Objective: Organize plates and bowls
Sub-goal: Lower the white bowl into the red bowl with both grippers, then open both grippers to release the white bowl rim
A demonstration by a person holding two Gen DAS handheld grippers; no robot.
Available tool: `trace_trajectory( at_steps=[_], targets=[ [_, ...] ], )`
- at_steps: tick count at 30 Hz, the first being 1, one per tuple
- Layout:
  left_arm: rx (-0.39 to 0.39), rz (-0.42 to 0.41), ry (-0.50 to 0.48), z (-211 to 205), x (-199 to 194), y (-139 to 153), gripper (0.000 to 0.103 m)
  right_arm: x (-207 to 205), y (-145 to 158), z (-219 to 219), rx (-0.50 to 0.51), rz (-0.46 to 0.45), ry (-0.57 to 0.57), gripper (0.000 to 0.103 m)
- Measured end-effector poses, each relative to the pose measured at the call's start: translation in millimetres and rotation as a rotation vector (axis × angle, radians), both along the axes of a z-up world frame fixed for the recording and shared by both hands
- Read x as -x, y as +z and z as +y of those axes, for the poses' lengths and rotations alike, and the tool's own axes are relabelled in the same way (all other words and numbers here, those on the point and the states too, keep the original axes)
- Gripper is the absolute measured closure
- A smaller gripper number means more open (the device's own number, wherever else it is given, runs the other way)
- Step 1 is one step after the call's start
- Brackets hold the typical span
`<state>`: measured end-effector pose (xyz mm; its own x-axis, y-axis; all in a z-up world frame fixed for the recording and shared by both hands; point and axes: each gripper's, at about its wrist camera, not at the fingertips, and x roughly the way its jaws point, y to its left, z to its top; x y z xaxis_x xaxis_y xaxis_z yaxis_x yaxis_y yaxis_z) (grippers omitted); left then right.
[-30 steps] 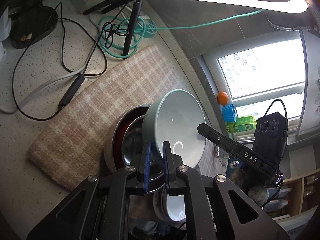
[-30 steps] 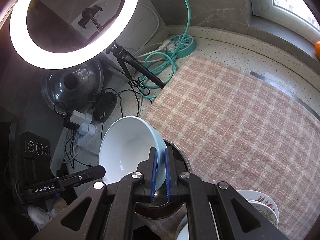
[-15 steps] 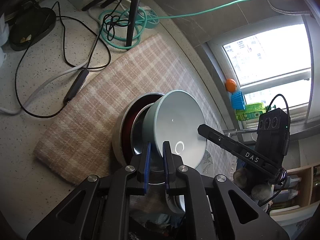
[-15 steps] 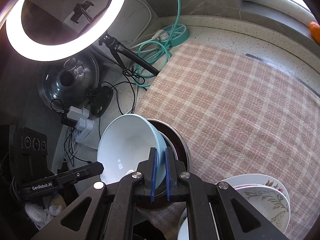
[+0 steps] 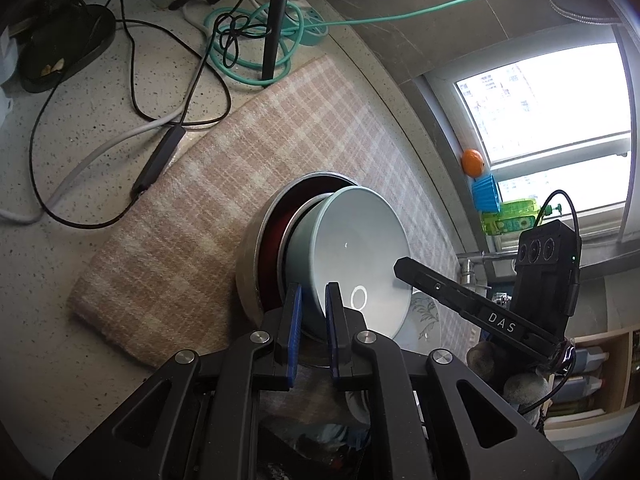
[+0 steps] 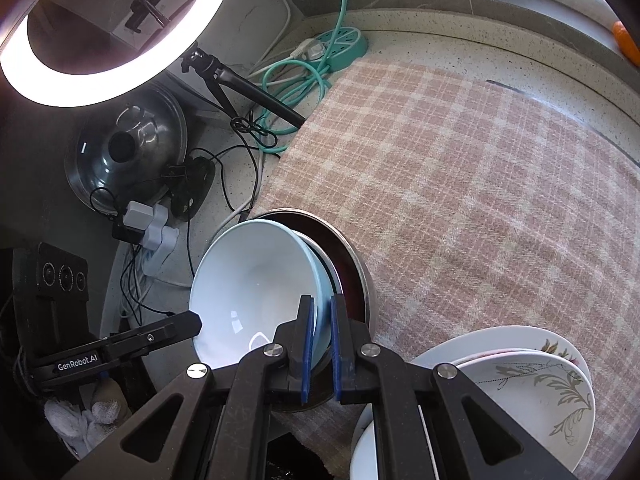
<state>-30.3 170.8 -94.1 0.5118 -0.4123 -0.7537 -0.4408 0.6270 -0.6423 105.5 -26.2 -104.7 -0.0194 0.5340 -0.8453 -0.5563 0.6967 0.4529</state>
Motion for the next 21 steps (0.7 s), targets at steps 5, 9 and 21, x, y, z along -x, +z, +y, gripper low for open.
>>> trace_trajectory(
  at_steps=[5,9,21],
  targets=[
    [-0.006,0.003,0.002,0.2,0.2,-1.6,0.095,1.0,-4.2,2.1,0.01,-0.001,0.003,0.095],
    [-0.02,0.0,-0.004,-1.3,-0.2,-0.2,0.095,0.5,-4.5,1.6,0.01,-0.001,0.002,0.095],
    [-0.175,-0.026,-0.036,-2.8,0.8,16.5,0.093,4.2,-2.6,-1.1,0.011,-0.024,0.005,0.091]
  ],
)
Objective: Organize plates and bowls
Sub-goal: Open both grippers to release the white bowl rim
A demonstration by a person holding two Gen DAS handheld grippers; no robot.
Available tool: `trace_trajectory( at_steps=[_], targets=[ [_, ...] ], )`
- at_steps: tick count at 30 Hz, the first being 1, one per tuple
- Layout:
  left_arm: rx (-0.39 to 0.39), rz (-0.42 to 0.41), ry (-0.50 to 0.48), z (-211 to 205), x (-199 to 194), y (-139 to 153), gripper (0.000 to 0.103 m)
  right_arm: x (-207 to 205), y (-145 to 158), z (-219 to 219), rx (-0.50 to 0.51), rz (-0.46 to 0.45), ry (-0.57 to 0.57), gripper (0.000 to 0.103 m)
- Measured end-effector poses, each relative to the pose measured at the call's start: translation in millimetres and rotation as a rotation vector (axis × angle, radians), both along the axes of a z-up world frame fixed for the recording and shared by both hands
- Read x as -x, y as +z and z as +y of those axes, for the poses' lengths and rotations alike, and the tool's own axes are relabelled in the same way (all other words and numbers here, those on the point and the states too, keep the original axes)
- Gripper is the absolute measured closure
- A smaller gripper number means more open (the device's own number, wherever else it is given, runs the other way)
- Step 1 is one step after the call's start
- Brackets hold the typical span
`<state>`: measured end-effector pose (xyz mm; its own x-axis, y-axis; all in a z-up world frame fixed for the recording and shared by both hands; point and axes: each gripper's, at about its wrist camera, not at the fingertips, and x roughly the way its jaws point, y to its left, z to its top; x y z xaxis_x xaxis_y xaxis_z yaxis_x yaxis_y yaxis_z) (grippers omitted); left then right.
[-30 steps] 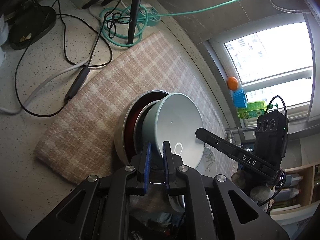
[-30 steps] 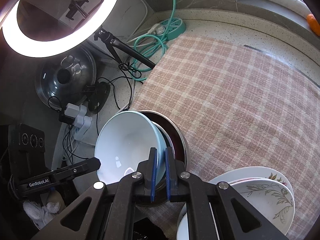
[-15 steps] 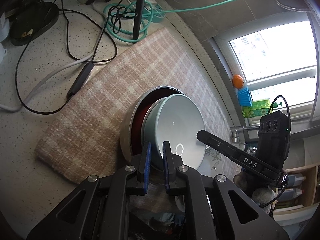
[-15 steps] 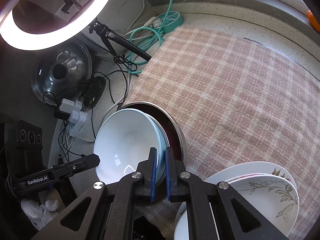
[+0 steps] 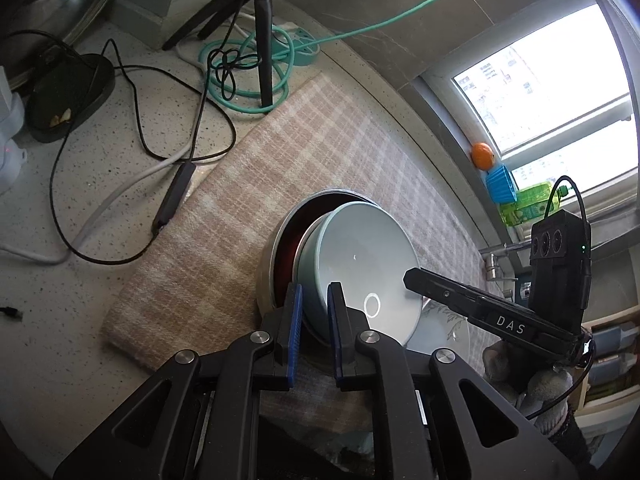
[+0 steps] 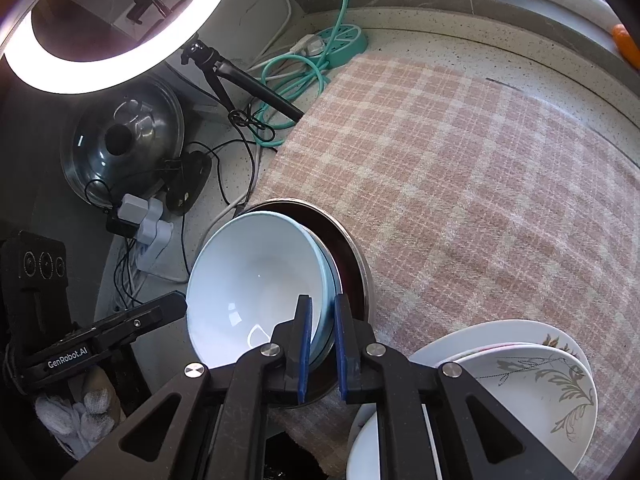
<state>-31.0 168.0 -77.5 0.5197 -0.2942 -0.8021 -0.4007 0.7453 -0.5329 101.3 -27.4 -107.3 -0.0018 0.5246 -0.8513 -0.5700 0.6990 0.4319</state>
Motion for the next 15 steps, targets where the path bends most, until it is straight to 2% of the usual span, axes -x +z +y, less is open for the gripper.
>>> trace_trajectory(
  at_steps=[2,9,15],
  targets=[
    [-0.032,-0.005,-0.005,0.4,1.5,3.0,0.093,0.5,1.6,-2.1,-0.005,-0.006,-0.005,0.088],
    [-0.099,-0.02,-0.011,0.1,4.9,9.2,0.093,4.0,8.4,-7.7,-0.018,-0.043,-0.011,0.087],
    [-0.157,-0.039,-0.006,1.4,9.1,15.3,0.093,12.4,20.4,-14.6,-0.024,-0.127,-0.012,0.087]
  ],
)
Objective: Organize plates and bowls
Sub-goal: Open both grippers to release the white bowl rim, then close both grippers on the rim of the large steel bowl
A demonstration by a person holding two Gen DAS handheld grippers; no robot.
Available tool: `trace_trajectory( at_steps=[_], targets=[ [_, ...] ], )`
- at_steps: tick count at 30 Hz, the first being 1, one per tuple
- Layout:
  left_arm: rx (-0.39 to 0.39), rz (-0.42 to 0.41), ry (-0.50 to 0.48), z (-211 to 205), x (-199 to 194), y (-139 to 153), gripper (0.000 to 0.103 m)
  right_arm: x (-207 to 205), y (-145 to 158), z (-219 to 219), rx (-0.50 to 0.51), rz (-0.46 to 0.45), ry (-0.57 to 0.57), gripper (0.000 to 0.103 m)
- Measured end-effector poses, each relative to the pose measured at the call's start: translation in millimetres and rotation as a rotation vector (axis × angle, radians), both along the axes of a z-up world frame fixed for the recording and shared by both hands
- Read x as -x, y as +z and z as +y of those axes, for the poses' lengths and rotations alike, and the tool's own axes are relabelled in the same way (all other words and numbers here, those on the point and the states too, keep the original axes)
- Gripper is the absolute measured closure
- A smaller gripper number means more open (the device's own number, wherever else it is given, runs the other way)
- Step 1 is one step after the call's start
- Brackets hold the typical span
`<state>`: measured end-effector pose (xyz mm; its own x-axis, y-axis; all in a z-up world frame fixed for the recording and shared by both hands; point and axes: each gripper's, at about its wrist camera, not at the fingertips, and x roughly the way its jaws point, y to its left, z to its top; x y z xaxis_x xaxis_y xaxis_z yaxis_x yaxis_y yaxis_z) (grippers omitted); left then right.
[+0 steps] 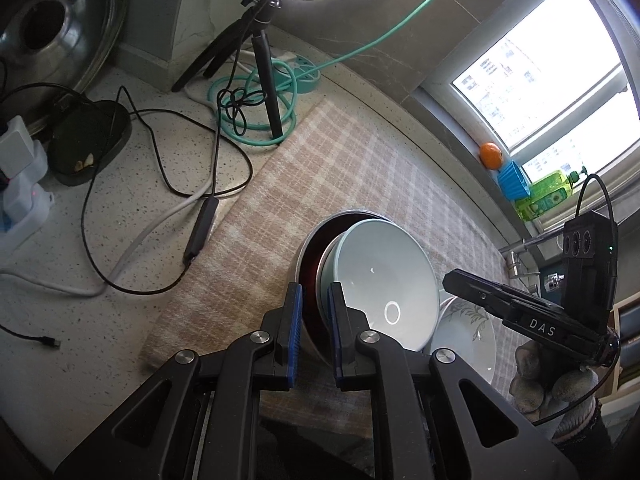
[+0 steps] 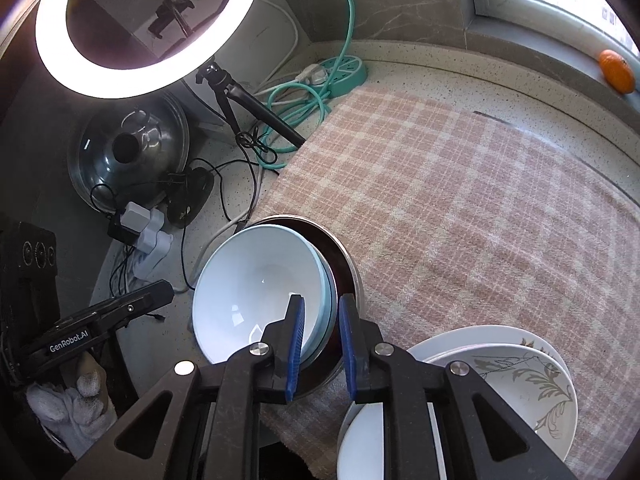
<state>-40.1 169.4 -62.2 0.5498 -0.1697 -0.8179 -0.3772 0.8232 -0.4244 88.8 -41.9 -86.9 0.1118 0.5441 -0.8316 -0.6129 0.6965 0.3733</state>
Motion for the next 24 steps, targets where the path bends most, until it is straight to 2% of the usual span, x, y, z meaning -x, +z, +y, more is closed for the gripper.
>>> trace_trajectory(
  at_steps=[3,7,13,24],
  targets=[
    [-0.014,-0.02,0.02,6.3,3.9,0.7,0.093,7.1,5.9,-5.1,0.007,-0.063,-0.001,0.083],
    [-0.001,-0.004,0.059,17.6,7.9,-7.3,0.093,12.6,10.3,-17.6,-0.013,-0.137,-0.046,0.078],
    [0.004,0.01,0.073,22.5,8.2,-14.2,0.093,3.4,4.3,-37.8,-0.064,-0.072,-0.125,0.078],
    [0.008,0.018,0.019,13.0,-5.0,-22.1,0.093,-3.3,-11.5,-42.1,-0.044,0.002,-0.203,0.077]
  ],
)
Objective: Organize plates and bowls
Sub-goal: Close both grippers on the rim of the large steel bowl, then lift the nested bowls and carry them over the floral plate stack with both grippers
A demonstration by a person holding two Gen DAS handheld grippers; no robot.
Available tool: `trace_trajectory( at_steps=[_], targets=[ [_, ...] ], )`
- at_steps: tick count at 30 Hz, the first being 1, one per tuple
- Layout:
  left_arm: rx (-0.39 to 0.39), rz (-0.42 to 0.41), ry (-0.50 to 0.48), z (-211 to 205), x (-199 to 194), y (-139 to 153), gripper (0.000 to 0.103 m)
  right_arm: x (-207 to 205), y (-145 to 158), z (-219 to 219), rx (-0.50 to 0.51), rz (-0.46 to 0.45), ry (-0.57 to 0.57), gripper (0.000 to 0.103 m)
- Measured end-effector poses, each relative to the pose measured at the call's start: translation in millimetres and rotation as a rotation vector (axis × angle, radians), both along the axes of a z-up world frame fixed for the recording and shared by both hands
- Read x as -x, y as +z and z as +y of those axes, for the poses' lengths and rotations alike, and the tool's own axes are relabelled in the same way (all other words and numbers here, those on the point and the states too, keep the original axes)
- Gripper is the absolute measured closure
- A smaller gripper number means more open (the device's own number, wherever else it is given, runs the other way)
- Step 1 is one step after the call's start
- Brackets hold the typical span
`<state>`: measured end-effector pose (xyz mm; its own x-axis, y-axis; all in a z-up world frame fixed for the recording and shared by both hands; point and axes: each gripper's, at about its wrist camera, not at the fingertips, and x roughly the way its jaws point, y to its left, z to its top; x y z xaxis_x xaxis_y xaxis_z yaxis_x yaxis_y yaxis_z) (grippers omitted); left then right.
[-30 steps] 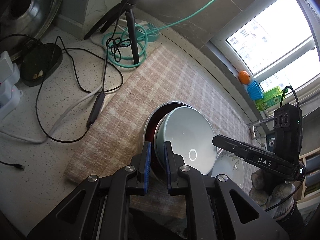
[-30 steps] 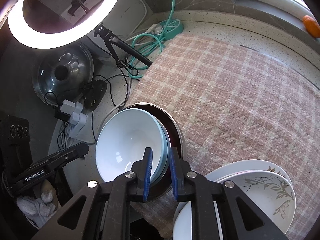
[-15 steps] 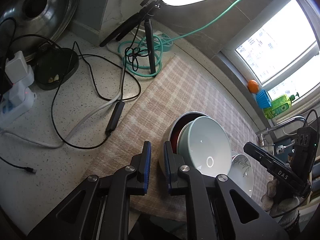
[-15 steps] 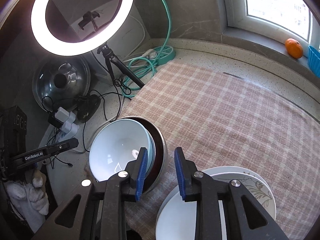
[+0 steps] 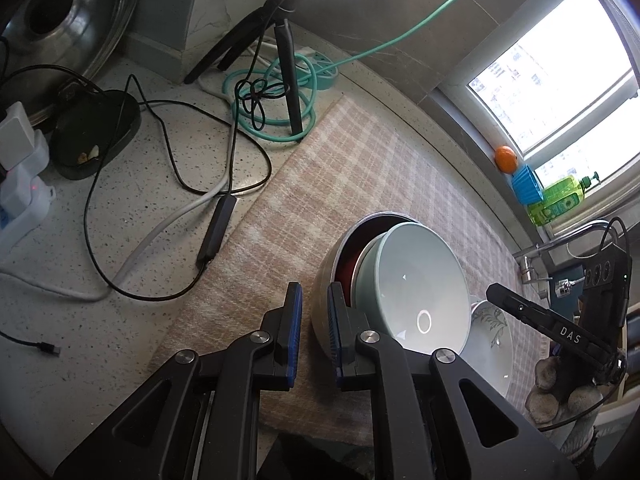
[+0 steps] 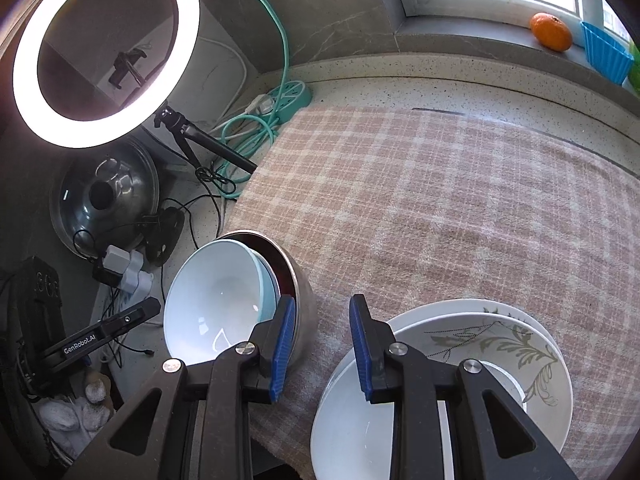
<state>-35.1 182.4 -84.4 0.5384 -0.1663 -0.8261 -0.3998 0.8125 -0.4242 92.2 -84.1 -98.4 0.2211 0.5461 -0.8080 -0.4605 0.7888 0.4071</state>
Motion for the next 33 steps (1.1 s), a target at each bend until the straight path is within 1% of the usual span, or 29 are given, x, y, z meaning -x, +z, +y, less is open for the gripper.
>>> trace_trajectory(
  at_steps=[4,9,14,19,22,26,33],
  targets=[
    [-0.005,0.0,-0.017,-2.5,-2.2,-0.7,0.093,0.8,-5.4,4.8,-0.004,0.025,0.003,0.077],
    [-0.01,0.012,-0.036,-4.1,-6.1,-4.2,0.093,1.8,-12.3,11.6,0.013,0.031,0.006,0.078],
    [-0.011,0.016,-0.045,-6.1,-7.6,-6.3,0.093,1.7,-19.4,15.9,0.013,0.045,0.007,0.084],
    [-0.033,0.016,-0.046,-8.9,-9.9,-6.4,0.093,1.7,-21.8,20.6,0.013,0.05,0.023,0.087],
    [-0.028,0.023,-0.043,-8.7,-12.1,-9.3,0.093,1.7,-24.1,24.0,0.017,0.057,0.032,0.087],
    [-0.033,0.029,-0.054,-12.3,-14.2,-12.2,0.093,3.1,-27.0,27.4,0.029,0.062,0.043,0.092],
    [-0.027,0.041,-0.071,-15.0,-17.1,-18.9,0.095,3.7,-29.4,27.8,0.014,0.084,0.033,0.095]
  ],
)
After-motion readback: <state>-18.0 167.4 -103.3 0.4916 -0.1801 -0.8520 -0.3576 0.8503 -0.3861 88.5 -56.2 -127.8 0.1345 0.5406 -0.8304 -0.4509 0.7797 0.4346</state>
